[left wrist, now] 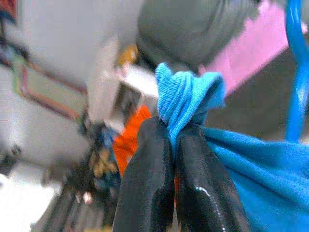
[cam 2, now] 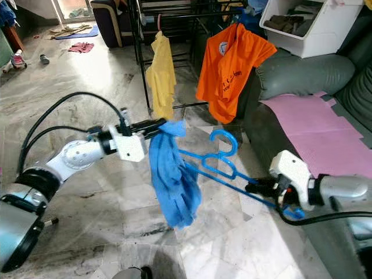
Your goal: Hang hanger
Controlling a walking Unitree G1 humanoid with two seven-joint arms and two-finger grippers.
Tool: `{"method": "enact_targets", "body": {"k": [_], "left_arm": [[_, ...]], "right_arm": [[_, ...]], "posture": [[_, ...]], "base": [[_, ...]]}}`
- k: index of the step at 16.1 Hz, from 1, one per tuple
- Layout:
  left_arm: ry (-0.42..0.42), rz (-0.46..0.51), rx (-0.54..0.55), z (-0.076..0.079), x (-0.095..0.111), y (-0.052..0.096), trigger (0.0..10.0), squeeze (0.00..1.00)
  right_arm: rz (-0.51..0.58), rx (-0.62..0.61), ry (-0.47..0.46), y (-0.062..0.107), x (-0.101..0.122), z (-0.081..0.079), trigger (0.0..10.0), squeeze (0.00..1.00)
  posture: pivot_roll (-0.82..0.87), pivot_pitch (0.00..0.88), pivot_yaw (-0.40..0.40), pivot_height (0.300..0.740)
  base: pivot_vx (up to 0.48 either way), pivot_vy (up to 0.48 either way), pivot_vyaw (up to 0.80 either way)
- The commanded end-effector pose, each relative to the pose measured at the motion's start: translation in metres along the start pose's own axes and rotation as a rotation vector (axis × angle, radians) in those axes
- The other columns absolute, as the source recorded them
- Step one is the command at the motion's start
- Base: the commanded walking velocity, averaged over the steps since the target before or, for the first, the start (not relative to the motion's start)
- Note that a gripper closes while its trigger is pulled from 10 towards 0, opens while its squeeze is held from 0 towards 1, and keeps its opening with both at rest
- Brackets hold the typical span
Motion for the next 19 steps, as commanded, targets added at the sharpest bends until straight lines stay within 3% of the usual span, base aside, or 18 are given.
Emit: {"method": "enact_targets", "body": {"k": [1,4,6,10,14,17,18,19], "left_arm": [[-0.049,0.109,0.066,-0.023,0.023,-0.010,10.0,0.00],[-0.075,0.276,0.082,-0.025,0.059,-0.025,10.0,0.00],[-0.072,0.328,0.073,-0.021,0.071,-0.028,10.0,0.00],[-0.032,0.432,0.082,-0.013,0.099,-0.031,10.0,0.00],[0.072,0.430,0.085,0.008,0.107,-0.030,10.0,0.00],[0.199,0.320,0.124,0.028,0.092,-0.032,10.0,0.00],[0.217,0.299,0.129,0.031,0.089,-0.032,10.0,0.00],[0.250,0.233,0.117,0.043,0.080,-0.031,10.0,0.00]], "right_arm": [[-0.009,0.026,-0.024,-0.005,-0.006,-0.004,10.0,0.00],[-0.002,0.035,-0.108,-0.023,-0.018,-0.008,10.0,0.00],[-0.023,-0.042,-0.113,-0.031,-0.026,0.004,10.0,0.00],[0.050,-0.457,-0.310,-0.037,-0.027,0.066,10.0,0.00],[0.226,-0.713,-0.486,-0.029,-0.010,0.105,10.0,0.00],[0.488,-0.854,-0.694,-0.022,0.029,0.132,10.0,0.00],[0.534,-0.866,-0.717,-0.020,0.037,0.136,10.0,0.00],[0.666,-0.871,-0.804,-0.016,0.058,0.143,10.0,0.00]], "posture": [[-0.03,0.055,0.001,0.740],[-0.02,0.056,-0.002,0.740],[-0.02,0.056,-0.002,0.740],[0.00,0.061,-0.003,0.740],[0.00,0.066,-0.004,0.740],[0.00,0.067,-0.004,0.740],[0.00,0.067,-0.005,0.740],[0.00,0.067,-0.008,0.740]], "base": [[0.000,0.000,0.00],[0.000,0.000,0.00],[0.000,0.000,0.00],[0.000,0.000,0.00],[0.000,0.000,0.00],[0.000,0.000,0.00],[0.000,0.000,0.00],[0.000,0.000,0.00]]}}
Point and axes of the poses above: a point about 5 cm out from each wrist's last joint towards the gripper, its own y axis pointing back from the gripper into the wrist, its own x axis along the axis of the wrist's last joint, z = x × y, the point moved 6 cm from there along -y, pointing out of the wrist towards the gripper, and after that the axes turned 2 degrees about y, right-handed, at the moved point
